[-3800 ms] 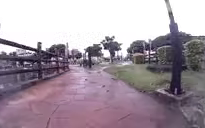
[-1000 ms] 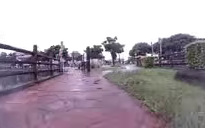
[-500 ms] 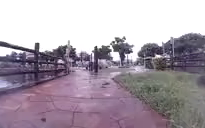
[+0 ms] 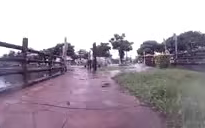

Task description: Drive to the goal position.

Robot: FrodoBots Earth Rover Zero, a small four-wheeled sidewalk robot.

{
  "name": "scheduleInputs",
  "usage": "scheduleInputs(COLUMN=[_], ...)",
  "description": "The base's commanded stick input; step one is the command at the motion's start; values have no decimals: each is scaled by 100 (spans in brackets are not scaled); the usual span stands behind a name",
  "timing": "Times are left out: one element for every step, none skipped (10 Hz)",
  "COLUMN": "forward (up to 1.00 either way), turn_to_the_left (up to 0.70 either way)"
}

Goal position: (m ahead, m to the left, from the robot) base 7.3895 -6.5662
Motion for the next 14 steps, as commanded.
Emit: scheduleInputs(forward=[100, 100, 100, 100, 100, 100, 100, 100, 100, 100, 100, 100, 100, 100], turn_to_the_left=[-1, -1, -1, -1, -1, -1, -1, -1, -1, -1, -1, -1, -1, -1])
